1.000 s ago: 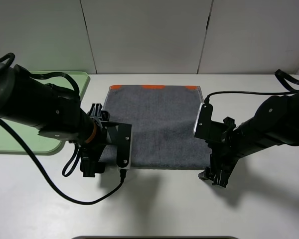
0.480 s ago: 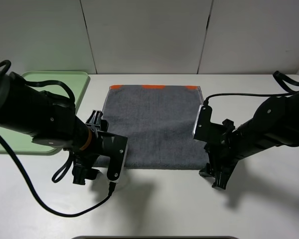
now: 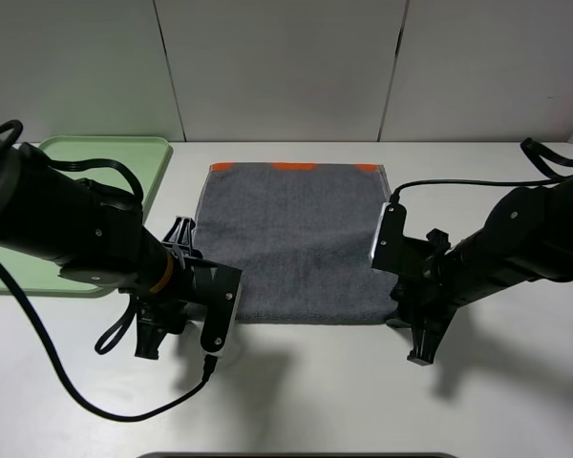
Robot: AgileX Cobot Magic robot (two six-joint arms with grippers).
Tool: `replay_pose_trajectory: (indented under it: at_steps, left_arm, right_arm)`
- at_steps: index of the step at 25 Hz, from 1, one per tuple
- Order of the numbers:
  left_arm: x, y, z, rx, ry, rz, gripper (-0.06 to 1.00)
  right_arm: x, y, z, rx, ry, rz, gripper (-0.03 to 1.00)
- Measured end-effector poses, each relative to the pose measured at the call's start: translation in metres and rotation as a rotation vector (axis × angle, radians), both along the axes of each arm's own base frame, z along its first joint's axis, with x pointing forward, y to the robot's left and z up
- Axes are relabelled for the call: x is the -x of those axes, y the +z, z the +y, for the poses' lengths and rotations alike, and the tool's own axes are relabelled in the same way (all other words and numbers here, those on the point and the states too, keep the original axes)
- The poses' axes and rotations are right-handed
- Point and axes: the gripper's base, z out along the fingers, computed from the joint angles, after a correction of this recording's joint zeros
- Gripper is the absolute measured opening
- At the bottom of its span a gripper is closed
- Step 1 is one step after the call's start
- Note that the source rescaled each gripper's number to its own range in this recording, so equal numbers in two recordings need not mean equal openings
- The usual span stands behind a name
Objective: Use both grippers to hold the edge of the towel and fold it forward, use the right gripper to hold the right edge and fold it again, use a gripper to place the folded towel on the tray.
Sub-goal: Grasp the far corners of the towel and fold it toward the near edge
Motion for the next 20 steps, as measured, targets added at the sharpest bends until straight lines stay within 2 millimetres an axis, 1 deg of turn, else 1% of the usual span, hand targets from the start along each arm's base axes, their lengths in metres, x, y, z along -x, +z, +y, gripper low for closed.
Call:
replay_pose_trajectory:
  at_steps: [2, 7, 9, 11, 12, 20]
  left_arm:
    - [0.0, 0.0, 0.0, 0.0, 0.0, 0.0, 0.43]
    - [0.0, 0.0, -0.0001, 0.001, -0.001, 0.0, 0.2]
    - [0.0, -0.0003, -0.0005, 0.004, -0.003, 0.001, 0.12]
    - [0.0, -0.0003, -0.0007, 0.007, -0.004, 0.0, 0.04]
    - [0.0, -0.0003, -0.0007, 0.007, -0.004, 0.0, 0.02]
    - [0.0, -0.0003, -0.0009, 0.009, -0.005, 0.0, 0.0]
  right_arm:
    - [0.0002, -0.0002, -0.0002, 0.001, 0.0, 0.0, 0.35]
    - [0.0001, -0.0018, -0.0004, 0.005, -0.001, 0.002, 0.07]
    - [-0.0001, -0.0018, -0.0005, 0.006, -0.001, 0.0, 0.0]
    - [-0.0002, -0.0018, -0.0005, 0.006, -0.001, -0.001, 0.0]
    - [-0.0002, -0.0018, -0.0005, 0.006, -0.001, -0.001, 0.0]
    - [-0.0004, 0.0007, -0.0005, 0.003, 0.0, -0.011, 0.0]
